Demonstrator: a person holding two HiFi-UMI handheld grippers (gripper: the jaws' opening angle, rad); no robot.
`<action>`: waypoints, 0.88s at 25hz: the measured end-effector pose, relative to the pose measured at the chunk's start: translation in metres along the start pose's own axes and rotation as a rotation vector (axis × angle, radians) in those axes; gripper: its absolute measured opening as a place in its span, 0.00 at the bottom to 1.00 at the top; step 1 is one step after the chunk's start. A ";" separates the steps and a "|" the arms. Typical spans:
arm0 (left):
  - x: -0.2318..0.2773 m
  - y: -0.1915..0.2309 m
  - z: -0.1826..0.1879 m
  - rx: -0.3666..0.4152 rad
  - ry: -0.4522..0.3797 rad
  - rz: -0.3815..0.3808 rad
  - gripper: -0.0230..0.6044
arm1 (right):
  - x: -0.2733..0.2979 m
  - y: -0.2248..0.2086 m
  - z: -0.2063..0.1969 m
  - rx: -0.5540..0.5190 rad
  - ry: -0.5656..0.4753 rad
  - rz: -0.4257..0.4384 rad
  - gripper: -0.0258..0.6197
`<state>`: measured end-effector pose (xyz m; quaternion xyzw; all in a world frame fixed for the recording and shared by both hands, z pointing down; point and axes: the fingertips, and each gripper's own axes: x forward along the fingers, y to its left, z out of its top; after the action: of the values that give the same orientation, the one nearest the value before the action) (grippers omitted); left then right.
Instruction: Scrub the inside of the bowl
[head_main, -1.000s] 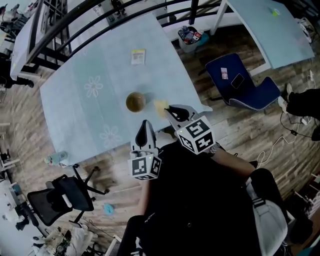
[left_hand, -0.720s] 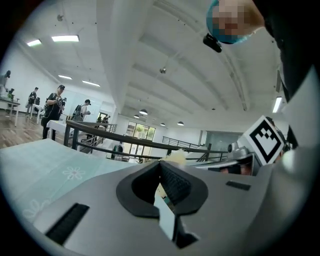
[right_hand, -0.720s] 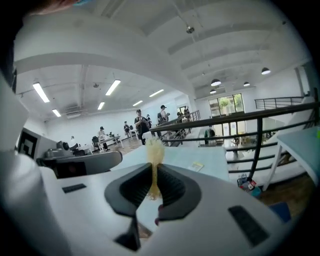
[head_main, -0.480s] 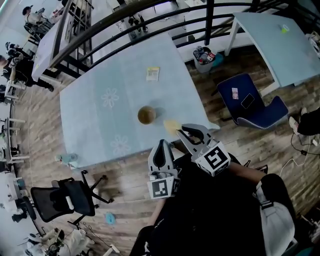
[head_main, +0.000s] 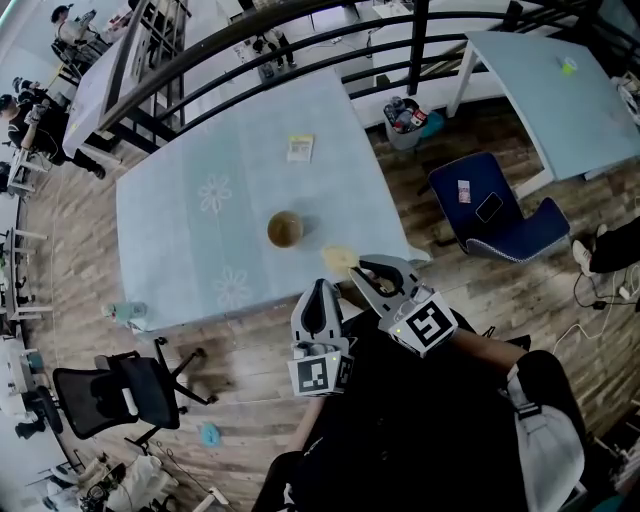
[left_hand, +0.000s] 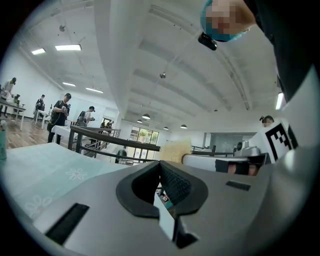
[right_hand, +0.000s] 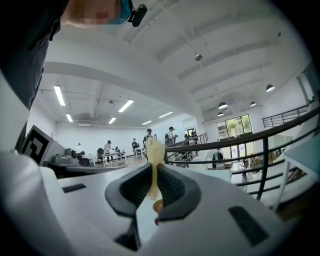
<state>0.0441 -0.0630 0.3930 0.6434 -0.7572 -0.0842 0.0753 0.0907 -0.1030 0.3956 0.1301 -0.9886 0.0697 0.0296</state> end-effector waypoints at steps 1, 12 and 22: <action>0.000 -0.002 0.003 0.008 -0.014 -0.004 0.06 | -0.001 0.001 0.002 0.000 -0.010 0.006 0.10; -0.005 -0.004 -0.007 0.008 0.060 0.035 0.06 | -0.004 -0.001 0.001 0.021 -0.003 0.017 0.10; -0.009 -0.006 -0.014 0.031 0.091 0.044 0.06 | -0.005 -0.002 0.003 0.020 -0.025 0.022 0.10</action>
<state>0.0543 -0.0557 0.4057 0.6307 -0.7682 -0.0416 0.1017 0.0963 -0.1036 0.3923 0.1205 -0.9895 0.0781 0.0150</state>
